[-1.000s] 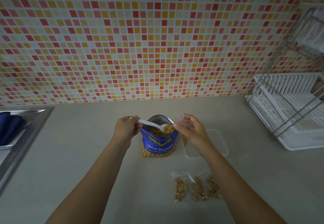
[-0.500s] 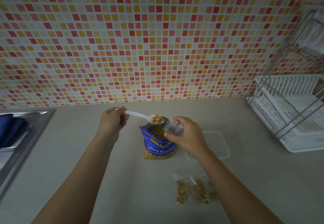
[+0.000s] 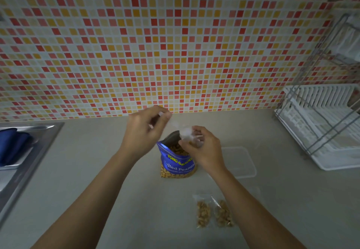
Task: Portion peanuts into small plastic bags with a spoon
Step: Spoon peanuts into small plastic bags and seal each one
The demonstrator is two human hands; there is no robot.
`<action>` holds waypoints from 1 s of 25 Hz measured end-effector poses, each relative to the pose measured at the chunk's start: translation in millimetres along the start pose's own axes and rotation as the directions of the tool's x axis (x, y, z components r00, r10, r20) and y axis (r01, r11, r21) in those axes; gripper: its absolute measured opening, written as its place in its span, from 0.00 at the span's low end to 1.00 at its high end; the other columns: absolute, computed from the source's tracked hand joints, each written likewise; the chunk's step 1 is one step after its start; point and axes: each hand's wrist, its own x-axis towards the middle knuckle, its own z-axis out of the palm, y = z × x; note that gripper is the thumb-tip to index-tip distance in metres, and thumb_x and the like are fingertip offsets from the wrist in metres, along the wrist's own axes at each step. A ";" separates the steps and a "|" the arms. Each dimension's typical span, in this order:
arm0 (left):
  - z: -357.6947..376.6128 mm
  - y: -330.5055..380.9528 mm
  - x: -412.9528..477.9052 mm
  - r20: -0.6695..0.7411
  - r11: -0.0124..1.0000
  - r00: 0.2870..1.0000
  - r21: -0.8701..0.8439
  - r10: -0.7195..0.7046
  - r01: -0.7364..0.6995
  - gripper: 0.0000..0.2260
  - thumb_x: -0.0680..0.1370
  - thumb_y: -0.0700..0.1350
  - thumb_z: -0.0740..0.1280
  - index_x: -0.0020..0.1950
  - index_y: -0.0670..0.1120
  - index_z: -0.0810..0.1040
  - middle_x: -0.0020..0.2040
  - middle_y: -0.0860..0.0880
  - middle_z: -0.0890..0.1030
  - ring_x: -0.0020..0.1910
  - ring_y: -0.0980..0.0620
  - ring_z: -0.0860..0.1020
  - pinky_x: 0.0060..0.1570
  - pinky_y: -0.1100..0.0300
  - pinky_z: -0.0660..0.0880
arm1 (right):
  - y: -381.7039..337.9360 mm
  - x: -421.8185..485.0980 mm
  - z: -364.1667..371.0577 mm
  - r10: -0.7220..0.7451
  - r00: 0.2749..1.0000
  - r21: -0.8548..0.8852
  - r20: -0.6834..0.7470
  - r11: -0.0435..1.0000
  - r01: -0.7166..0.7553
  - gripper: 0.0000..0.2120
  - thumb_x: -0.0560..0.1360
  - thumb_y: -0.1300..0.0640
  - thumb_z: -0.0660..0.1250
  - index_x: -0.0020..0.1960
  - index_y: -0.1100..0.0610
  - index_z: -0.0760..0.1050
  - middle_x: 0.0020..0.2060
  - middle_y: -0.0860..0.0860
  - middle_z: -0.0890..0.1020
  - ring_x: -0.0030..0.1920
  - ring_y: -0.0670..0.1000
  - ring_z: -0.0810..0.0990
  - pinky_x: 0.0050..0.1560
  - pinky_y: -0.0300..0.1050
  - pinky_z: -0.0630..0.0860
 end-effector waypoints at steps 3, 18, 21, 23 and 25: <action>1.1 -16.9 7.8 -0.204 0.941 0.932 -0.225 -0.298 0.252 0.06 0.78 0.45 0.64 0.45 0.45 0.79 0.34 0.49 0.80 0.32 0.55 0.79 0.35 0.60 0.76 | 2.4 -3.3 -7.1 0.057 0.998 0.059 0.026 0.997 -0.058 0.24 0.62 0.47 0.77 0.55 0.50 0.73 0.45 0.43 0.80 0.44 0.44 0.79 0.46 0.43 0.79; 37.5 -19.0 -76.9 0.205 0.898 0.896 -0.123 -0.394 0.423 0.07 0.73 0.44 0.68 0.50 0.47 0.81 0.42 0.50 0.82 0.38 0.59 0.78 0.38 0.71 0.71 | -8.5 -25.8 -22.8 0.161 0.987 0.202 0.023 0.966 -0.163 0.19 0.61 0.46 0.78 0.42 0.51 0.72 0.37 0.49 0.82 0.32 0.49 0.79 0.39 0.49 0.79; 51.3 -5.9 -112.3 0.443 0.771 0.792 -0.287 -0.419 0.569 0.12 0.69 0.48 0.73 0.51 0.50 0.81 0.44 0.50 0.85 0.43 0.55 0.82 0.46 0.63 0.77 | -3.0 -40.3 -18.6 0.178 0.982 0.218 0.054 0.958 -0.186 0.17 0.61 0.49 0.78 0.41 0.51 0.72 0.35 0.49 0.82 0.32 0.47 0.77 0.38 0.45 0.76; 62.0 -8.3 -129.6 0.444 0.730 0.783 -0.335 -0.436 0.596 0.09 0.70 0.43 0.74 0.48 0.53 0.81 0.40 0.53 0.85 0.42 0.55 0.82 0.48 0.62 0.78 | 6.7 -55.5 -15.3 0.226 0.964 0.247 0.139 0.935 -0.254 0.16 0.62 0.52 0.78 0.42 0.50 0.72 0.35 0.48 0.82 0.33 0.46 0.78 0.39 0.45 0.77; 68.4 -15.2 -143.7 0.472 0.643 0.735 -0.377 -0.486 0.667 0.08 0.72 0.39 0.71 0.43 0.52 0.81 0.36 0.54 0.84 0.40 0.53 0.81 0.46 0.58 0.78 | 22.0 -71.1 -13.4 0.291 0.915 0.304 0.279 0.877 -0.372 0.12 0.66 0.55 0.75 0.44 0.49 0.73 0.38 0.47 0.81 0.36 0.45 0.79 0.39 0.44 0.77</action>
